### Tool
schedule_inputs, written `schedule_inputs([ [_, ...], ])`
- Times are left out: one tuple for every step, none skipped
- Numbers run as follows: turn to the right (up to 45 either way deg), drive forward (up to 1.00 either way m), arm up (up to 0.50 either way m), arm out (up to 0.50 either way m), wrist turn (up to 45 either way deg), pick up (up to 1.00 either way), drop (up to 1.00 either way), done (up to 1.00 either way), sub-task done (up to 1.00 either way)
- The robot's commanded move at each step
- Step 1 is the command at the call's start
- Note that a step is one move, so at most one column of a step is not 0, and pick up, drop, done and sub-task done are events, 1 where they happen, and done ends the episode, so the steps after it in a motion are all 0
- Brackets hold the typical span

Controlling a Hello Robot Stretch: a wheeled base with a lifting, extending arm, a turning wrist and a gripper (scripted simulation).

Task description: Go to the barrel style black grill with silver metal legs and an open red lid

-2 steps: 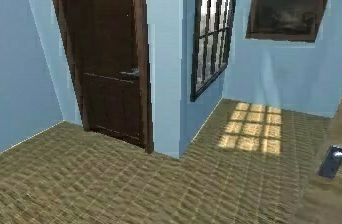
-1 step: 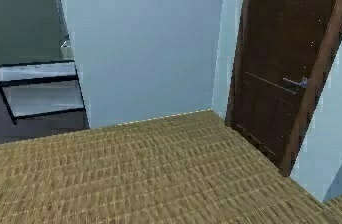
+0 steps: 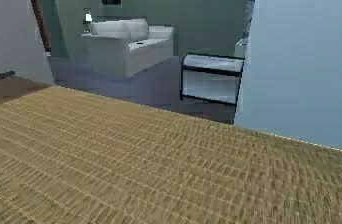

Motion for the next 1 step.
schedule_inputs([
  [-42.0, 0.0, 0.0, 0.0, 0.0, 0.0, 0.0, 0.0, 0.0],
])
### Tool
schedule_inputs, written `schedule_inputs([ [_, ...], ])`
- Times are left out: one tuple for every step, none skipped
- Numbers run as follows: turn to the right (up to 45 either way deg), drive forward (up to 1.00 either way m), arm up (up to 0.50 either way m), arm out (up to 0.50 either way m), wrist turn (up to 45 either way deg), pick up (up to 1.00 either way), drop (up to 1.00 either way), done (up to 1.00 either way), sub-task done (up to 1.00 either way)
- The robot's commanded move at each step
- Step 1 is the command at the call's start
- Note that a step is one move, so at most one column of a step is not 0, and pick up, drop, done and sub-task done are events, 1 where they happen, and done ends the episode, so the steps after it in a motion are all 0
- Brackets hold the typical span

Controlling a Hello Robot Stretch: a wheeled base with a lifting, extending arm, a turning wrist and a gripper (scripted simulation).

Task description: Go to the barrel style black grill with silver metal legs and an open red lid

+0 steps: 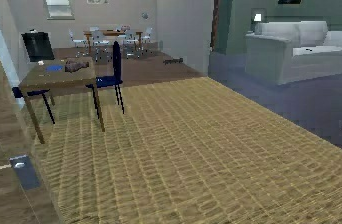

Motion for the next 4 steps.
schedule_inputs([
  [0.0, 1.0, 0.0, 0.0, 0.0, 0.0, 0.0, 0.0, 0.0],
  [-3.0, 0.0, 0.0, 0.0, 0.0, 0.0, 0.0, 0.0, 0.0],
  [0.0, 1.0, 0.0, 0.0, 0.0, 0.0, 0.0, 0.0, 0.0],
  [-3.0, 0.0, 0.0, 0.0, 0.0, 0.0, 0.0, 0.0, 0.0],
])
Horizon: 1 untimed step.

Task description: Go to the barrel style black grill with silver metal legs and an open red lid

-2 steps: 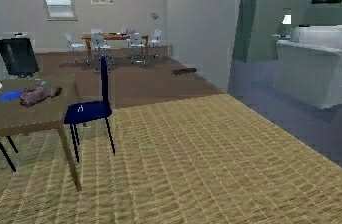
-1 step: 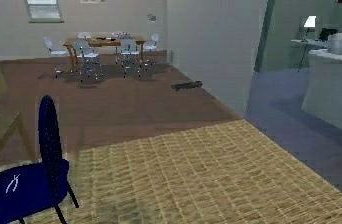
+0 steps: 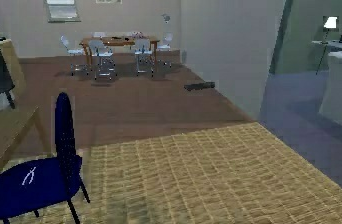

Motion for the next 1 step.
schedule_inputs([
  [0.0, 0.45, 0.0, 0.0, 0.0, 0.0, 0.0, 0.0, 0.0],
])
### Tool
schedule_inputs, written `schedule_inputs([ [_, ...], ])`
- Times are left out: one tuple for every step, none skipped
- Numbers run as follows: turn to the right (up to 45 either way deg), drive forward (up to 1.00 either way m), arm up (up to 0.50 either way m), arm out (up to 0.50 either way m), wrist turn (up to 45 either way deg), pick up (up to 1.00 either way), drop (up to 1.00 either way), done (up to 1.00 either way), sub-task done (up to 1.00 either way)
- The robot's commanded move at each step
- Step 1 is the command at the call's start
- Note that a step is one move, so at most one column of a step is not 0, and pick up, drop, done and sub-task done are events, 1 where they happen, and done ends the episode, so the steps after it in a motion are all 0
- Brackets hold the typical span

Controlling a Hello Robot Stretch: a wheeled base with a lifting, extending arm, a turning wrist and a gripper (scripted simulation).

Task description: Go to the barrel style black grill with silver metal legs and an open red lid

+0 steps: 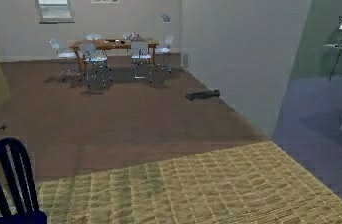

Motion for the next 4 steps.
schedule_inputs([
  [-18.0, 0.0, 0.0, 0.0, 0.0, 0.0, 0.0, 0.0, 0.0],
  [0.0, 1.0, 0.0, 0.0, 0.0, 0.0, 0.0, 0.0, 0.0],
  [0.0, 0.1, 0.0, 0.0, 0.0, 0.0, 0.0, 0.0, 0.0],
  [-21.0, 0.0, 0.0, 0.0, 0.0, 0.0, 0.0, 0.0, 0.0],
])
